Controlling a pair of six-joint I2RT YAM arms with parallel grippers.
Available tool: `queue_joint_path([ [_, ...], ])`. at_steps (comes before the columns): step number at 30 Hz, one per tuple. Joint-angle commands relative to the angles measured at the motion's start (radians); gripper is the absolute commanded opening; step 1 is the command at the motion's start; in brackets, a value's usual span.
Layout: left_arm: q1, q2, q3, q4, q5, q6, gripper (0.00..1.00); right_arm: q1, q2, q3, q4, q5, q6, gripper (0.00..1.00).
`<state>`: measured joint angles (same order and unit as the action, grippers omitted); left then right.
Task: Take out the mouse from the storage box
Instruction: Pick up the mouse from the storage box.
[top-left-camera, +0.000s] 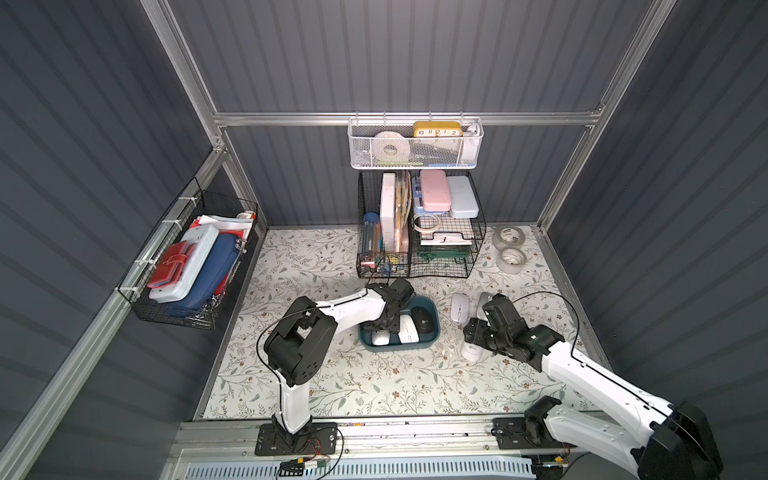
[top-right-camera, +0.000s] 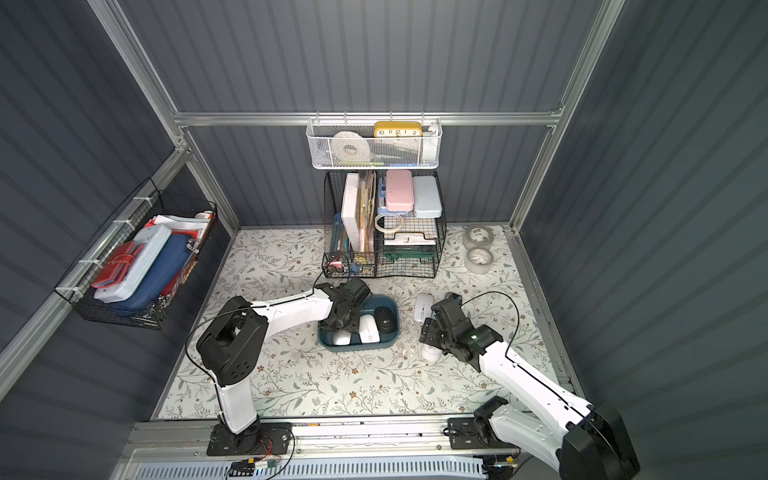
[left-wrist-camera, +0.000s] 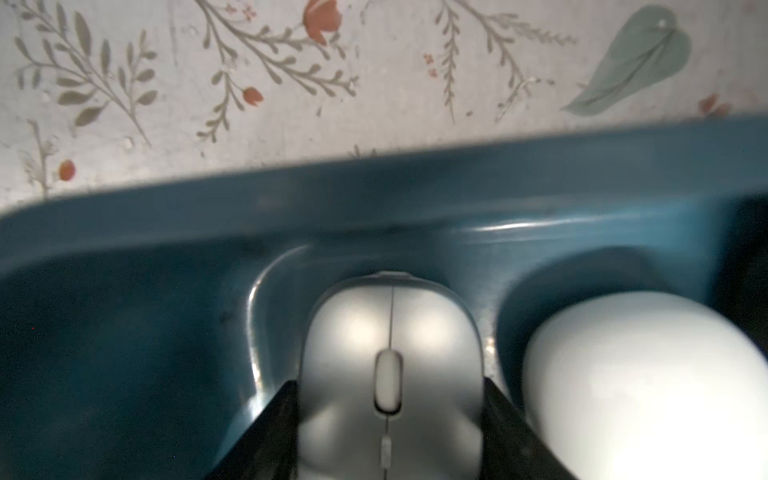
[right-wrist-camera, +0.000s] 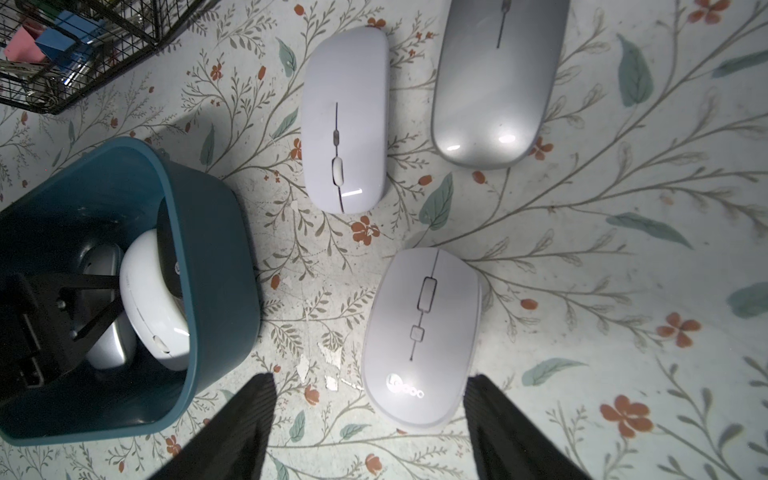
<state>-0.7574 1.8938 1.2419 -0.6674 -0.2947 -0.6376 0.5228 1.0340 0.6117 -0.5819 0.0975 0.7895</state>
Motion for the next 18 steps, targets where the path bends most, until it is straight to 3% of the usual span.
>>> queue_joint_path([
  [1, 0.002, -0.044, -0.001, -0.026, -0.033, 0.013, 0.59, 0.009, 0.008, 0.026, 0.012, 0.000, 0.008, 0.77],
  [18, 0.008, -0.267, 0.050, -0.105, 0.000, 0.056, 0.58, 0.028, 0.012, 0.023, 0.009, 0.008, 0.019, 0.77],
])
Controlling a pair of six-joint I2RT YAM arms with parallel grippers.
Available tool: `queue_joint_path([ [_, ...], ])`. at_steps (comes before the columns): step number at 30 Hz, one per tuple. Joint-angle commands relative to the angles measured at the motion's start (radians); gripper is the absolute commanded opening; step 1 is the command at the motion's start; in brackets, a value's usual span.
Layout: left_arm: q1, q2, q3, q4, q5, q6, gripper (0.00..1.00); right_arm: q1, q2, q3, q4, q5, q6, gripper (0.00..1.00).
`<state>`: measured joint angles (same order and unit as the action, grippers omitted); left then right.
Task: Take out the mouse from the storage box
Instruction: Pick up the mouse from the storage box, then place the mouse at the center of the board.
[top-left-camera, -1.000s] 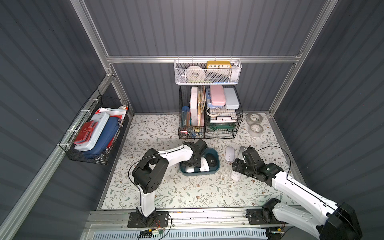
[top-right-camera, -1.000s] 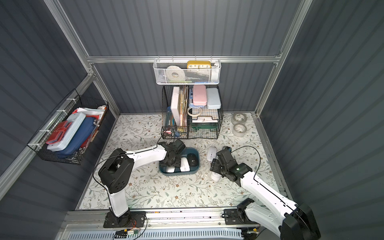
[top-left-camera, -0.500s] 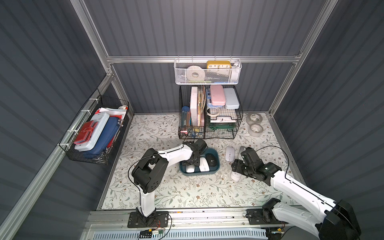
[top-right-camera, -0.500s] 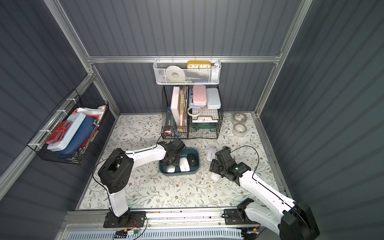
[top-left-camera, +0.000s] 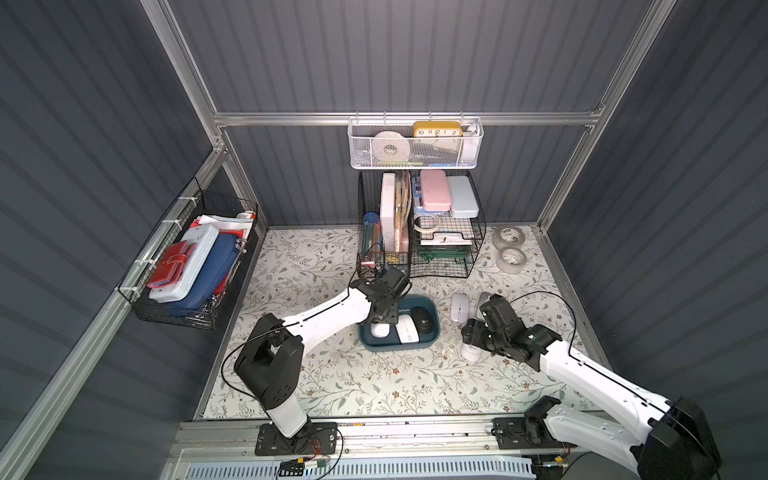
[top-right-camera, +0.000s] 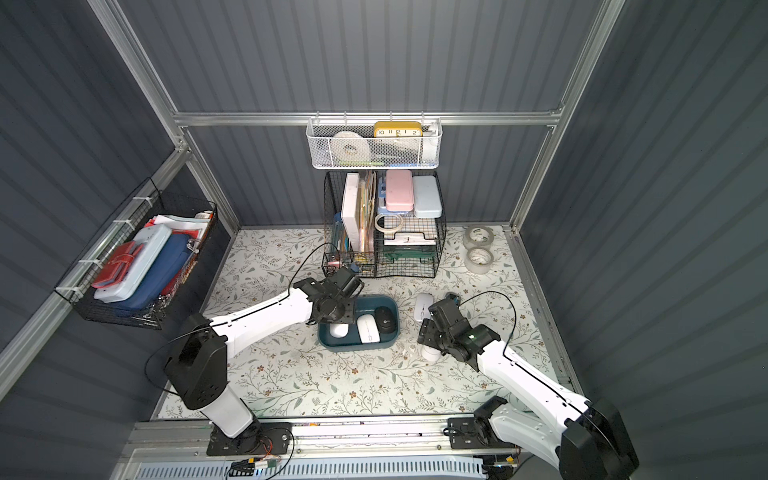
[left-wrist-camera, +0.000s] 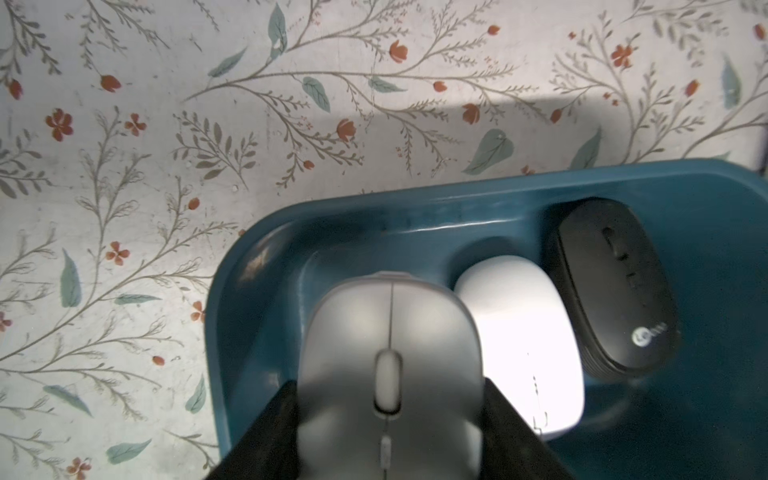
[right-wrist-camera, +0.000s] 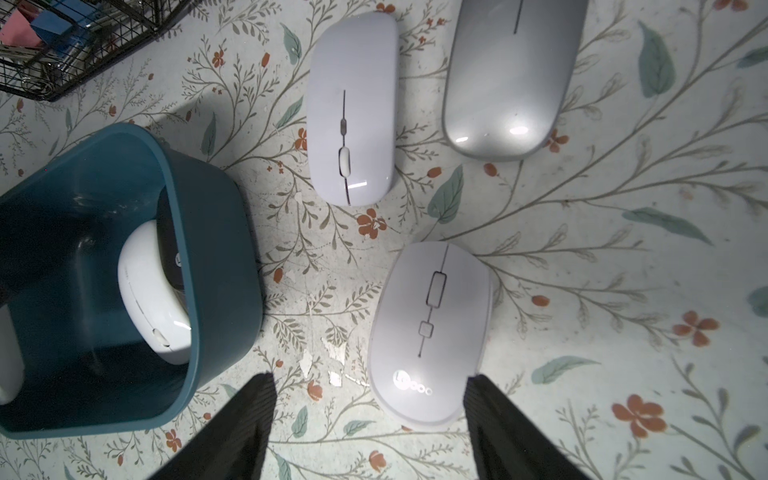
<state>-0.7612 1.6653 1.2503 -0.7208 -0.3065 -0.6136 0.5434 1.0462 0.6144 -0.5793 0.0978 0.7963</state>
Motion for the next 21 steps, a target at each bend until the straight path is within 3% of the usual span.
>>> queue_joint_path([
  [1, 0.021, -0.046, 0.050, -0.065, 0.014, 0.037, 0.58, 0.007, 0.000, 0.022, 0.005, 0.007, 0.013, 0.77],
  [14, 0.267, -0.156, -0.005, -0.082, 0.025, 0.118, 0.56, 0.018, -0.021, 0.022, -0.012, 0.013, 0.018, 0.77],
  [21, 0.380, -0.111, -0.058, -0.009, 0.077, 0.142, 0.56, 0.032, -0.020, 0.032, -0.019, 0.021, 0.021, 0.77],
])
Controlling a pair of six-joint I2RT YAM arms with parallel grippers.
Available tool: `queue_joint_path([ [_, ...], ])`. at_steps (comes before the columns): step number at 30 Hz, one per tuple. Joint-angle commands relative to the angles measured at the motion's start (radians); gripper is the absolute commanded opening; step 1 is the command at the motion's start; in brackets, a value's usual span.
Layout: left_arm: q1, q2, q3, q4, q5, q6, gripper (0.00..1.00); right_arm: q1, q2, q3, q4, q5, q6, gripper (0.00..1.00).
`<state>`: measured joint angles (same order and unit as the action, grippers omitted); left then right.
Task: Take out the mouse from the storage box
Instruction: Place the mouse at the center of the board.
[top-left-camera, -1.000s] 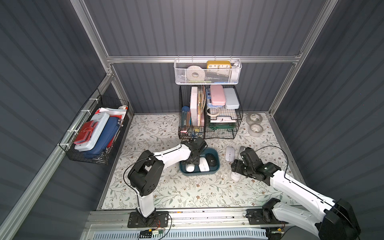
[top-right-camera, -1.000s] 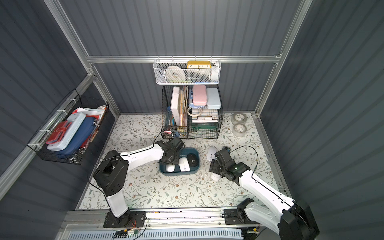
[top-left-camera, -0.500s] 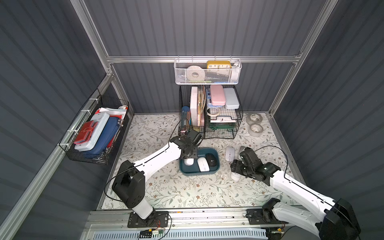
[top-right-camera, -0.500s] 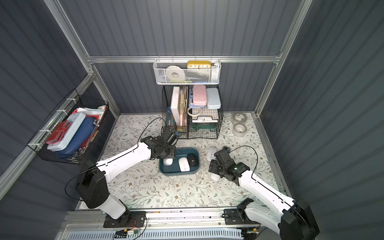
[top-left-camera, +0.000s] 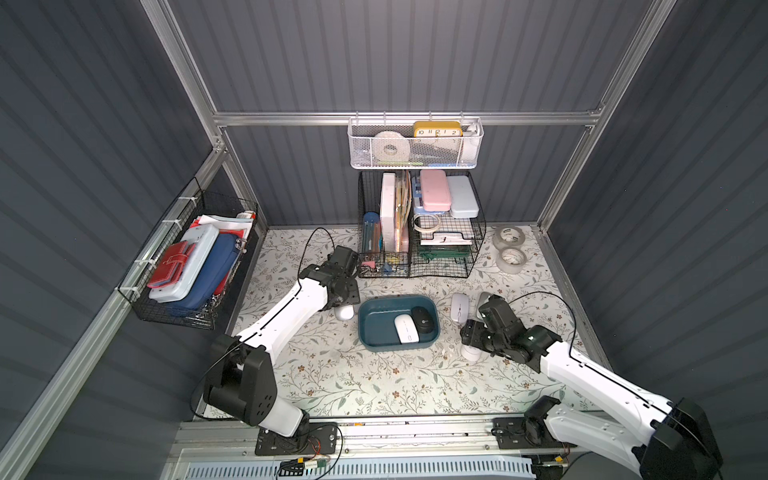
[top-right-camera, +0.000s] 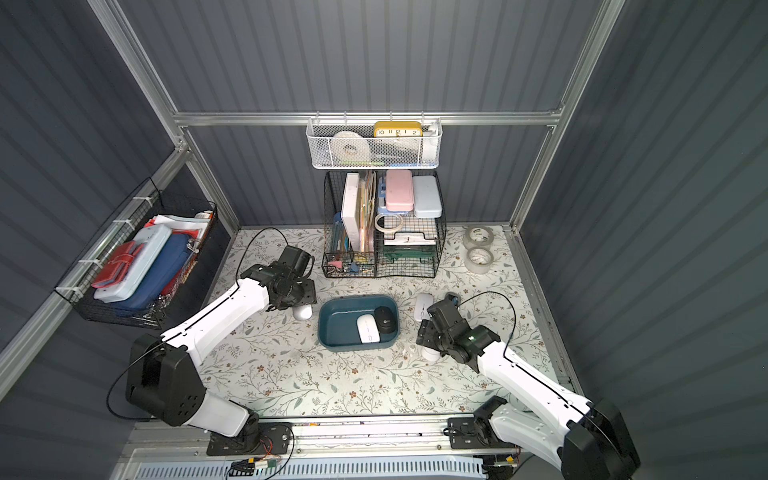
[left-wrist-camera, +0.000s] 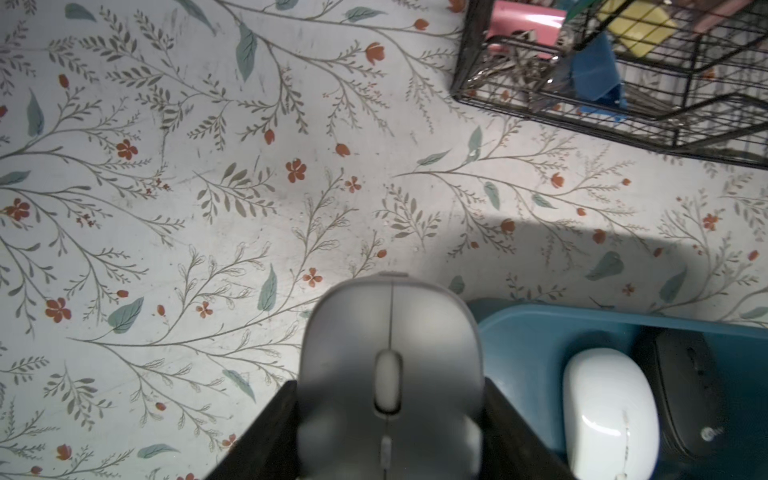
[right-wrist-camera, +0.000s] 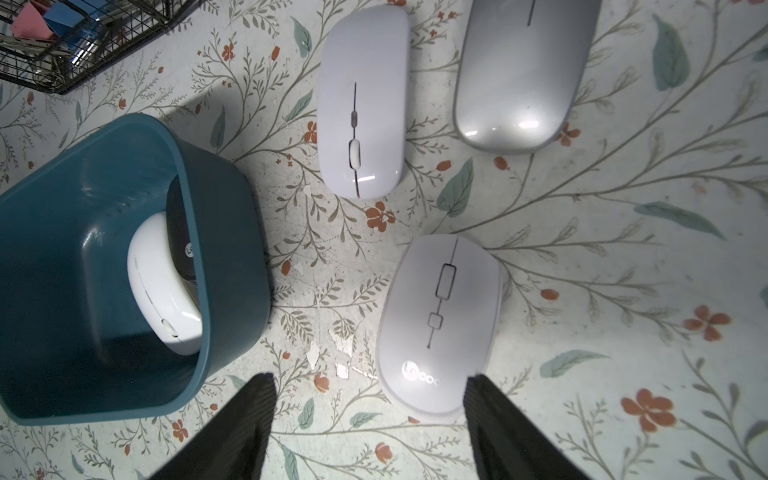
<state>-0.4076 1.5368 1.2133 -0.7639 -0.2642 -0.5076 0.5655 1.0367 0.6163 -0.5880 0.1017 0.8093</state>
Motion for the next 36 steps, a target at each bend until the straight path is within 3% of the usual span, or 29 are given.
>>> queue_joint_path([
  [1, 0.039, 0.031, -0.023, 0.044, 0.044, 0.039, 0.56, 0.013, -0.009, 0.032, -0.014, 0.022, 0.008, 0.77],
  [11, 0.136, 0.183, -0.037, 0.156, 0.147, 0.030, 0.55, 0.070, 0.025, 0.072, -0.037, 0.081, 0.011, 0.77],
  [23, 0.147, 0.330, -0.025, 0.218, 0.125, 0.032, 0.56, 0.093, 0.057, 0.092, -0.034, 0.091, 0.016, 0.77],
  [31, 0.147, 0.308, -0.029, 0.203, 0.120, 0.024, 0.79, 0.095, 0.072, 0.109, -0.035, 0.090, 0.012, 0.77],
  [36, 0.129, 0.178, -0.085, 0.200, 0.127, -0.031, 0.83, 0.096, 0.076, 0.131, -0.049, 0.105, 0.008, 0.77],
])
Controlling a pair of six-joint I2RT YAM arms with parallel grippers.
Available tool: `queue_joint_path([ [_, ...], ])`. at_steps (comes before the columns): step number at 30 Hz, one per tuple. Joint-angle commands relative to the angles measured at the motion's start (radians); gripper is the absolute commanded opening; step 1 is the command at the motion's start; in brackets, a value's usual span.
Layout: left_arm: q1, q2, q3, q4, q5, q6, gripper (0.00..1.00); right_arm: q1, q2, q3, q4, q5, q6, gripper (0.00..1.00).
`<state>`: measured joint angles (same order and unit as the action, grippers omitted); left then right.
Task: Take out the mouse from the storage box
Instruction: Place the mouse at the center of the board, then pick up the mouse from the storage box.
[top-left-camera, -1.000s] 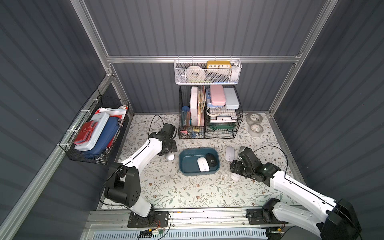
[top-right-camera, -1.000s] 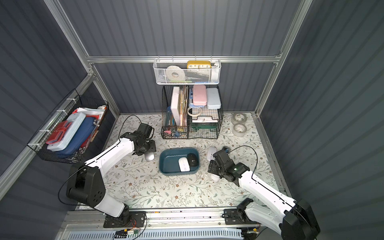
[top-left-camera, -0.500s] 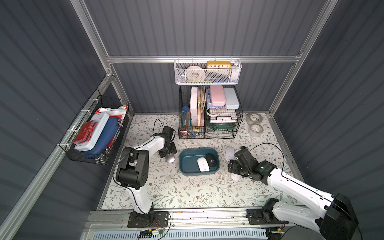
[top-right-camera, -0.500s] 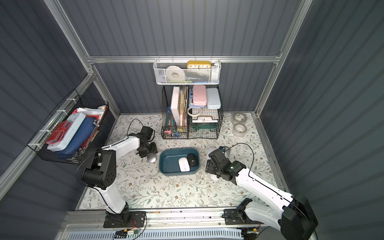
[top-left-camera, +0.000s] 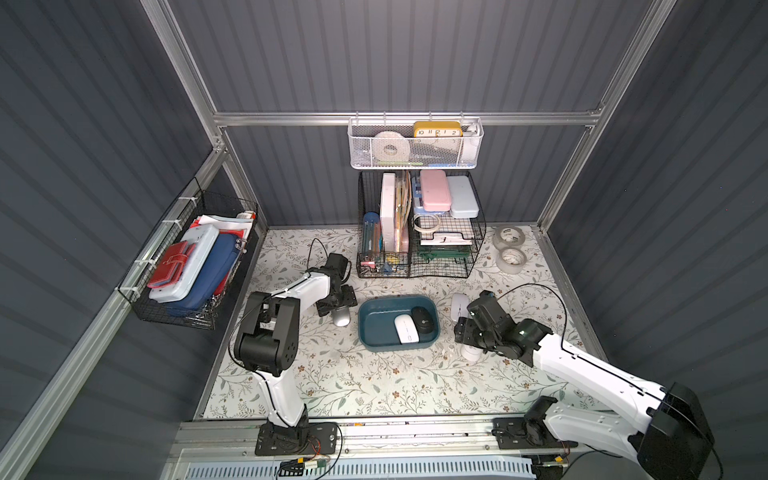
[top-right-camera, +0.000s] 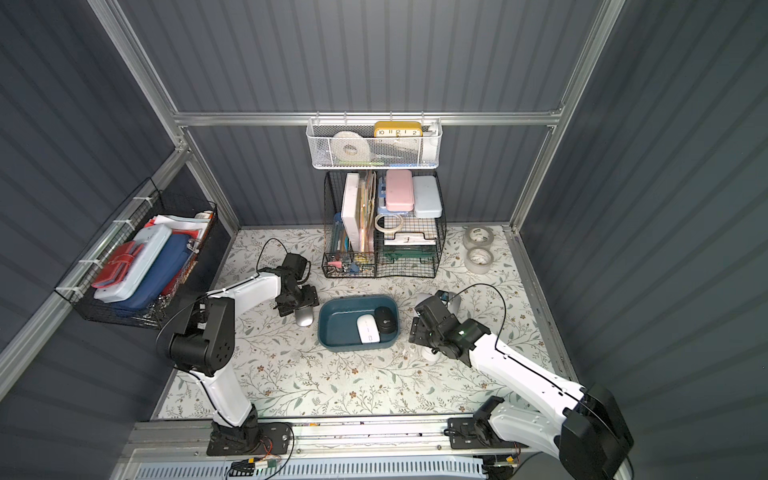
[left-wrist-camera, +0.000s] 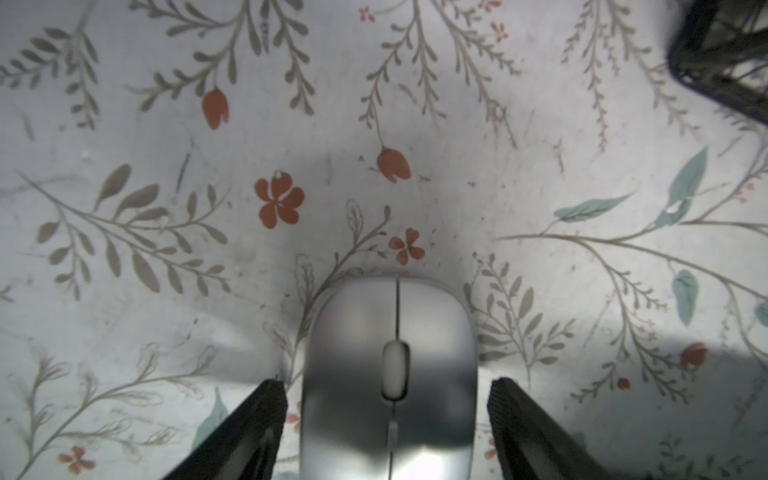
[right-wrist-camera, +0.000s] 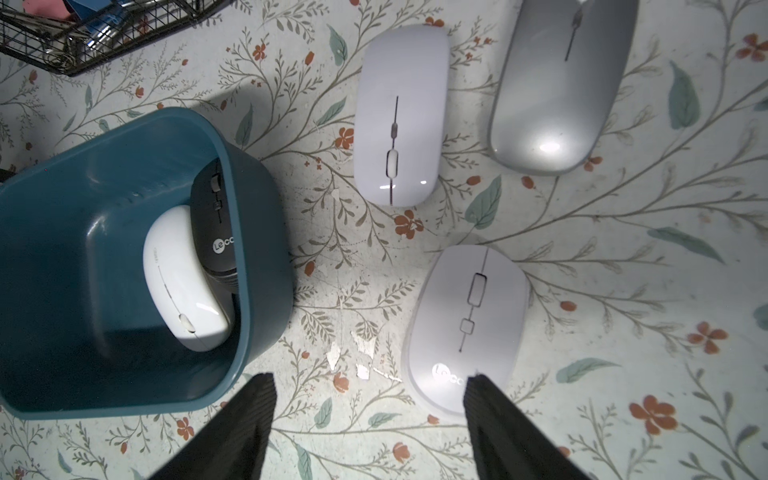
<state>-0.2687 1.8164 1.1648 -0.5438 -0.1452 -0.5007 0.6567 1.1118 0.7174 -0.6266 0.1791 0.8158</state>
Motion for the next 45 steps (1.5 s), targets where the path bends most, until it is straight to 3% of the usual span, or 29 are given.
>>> queue_joint_path([
  [1, -0.016, -0.150, -0.059, -0.014, 0.000, -0.054, 0.84, 0.006, 0.000, 0.034, -0.015, 0.032, 0.002, 0.77],
  [8, -0.063, -0.458, -0.185, 0.000, 0.009, -0.080, 0.90, 0.025, -0.007, 0.048, -0.038, 0.055, 0.005, 0.80],
  [14, -0.272, -0.532, -0.214, -0.015, 0.046, -0.131, 0.93, 0.063, -0.004, 0.074, -0.048, 0.090, 0.009, 0.88],
  [21, -0.483, -0.387, -0.118, -0.008, 0.039, -0.186, 0.93, 0.102, -0.011, 0.103, -0.088, 0.160, 0.041, 0.90],
  [25, -0.536, -0.261, -0.039, -0.041, 0.007, -0.186, 0.93, 0.118, -0.052, 0.084, -0.096, 0.190, 0.072, 0.90],
  [37, -0.601, -0.004, 0.132, -0.081, -0.030, -0.154, 0.96, 0.125, -0.130, 0.018, -0.099, 0.211, 0.089, 0.89],
  [45, -0.608, 0.047, 0.156, -0.110, -0.078, -0.168, 0.97, 0.125, -0.146, -0.005, -0.081, 0.216, 0.082, 0.90],
])
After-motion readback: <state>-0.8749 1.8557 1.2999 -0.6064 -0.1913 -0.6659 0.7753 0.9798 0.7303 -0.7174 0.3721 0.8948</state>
